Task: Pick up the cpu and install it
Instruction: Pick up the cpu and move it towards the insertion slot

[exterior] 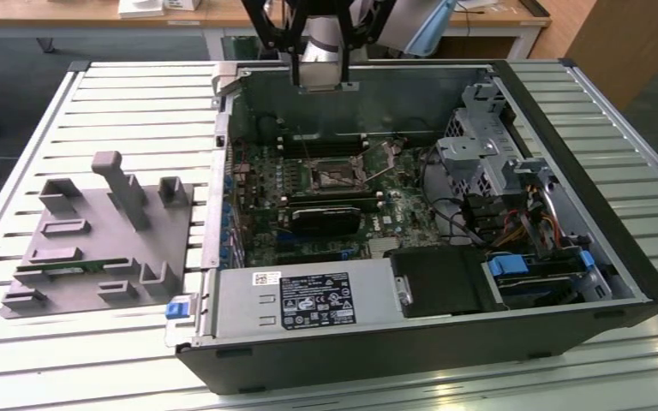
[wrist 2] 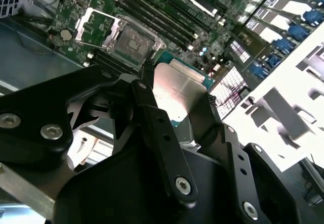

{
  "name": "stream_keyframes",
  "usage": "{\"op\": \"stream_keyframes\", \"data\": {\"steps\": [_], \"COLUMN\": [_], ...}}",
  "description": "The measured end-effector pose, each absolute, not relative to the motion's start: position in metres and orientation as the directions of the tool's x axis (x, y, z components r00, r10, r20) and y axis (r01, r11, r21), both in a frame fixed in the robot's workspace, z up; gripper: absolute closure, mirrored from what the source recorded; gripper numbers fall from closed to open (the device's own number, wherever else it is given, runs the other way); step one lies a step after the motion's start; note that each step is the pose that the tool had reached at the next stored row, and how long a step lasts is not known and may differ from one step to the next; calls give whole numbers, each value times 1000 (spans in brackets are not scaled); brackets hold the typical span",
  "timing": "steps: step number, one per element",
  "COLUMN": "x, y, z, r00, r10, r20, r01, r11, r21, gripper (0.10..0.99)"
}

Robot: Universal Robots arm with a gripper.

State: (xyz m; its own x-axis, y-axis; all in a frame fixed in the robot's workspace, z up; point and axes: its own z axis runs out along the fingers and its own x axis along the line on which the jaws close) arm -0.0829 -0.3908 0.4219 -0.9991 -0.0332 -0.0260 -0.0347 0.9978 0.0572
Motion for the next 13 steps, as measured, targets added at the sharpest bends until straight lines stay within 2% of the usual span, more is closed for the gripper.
{"op": "stream_keyframes", "data": {"steps": [13], "x": [-68], "y": [-363], "z": [417], "r00": [-999], "r10": [-33], "r20": [-26], "r01": [-35], "r11": [997], "r21": [62], "gripper": [557]}}
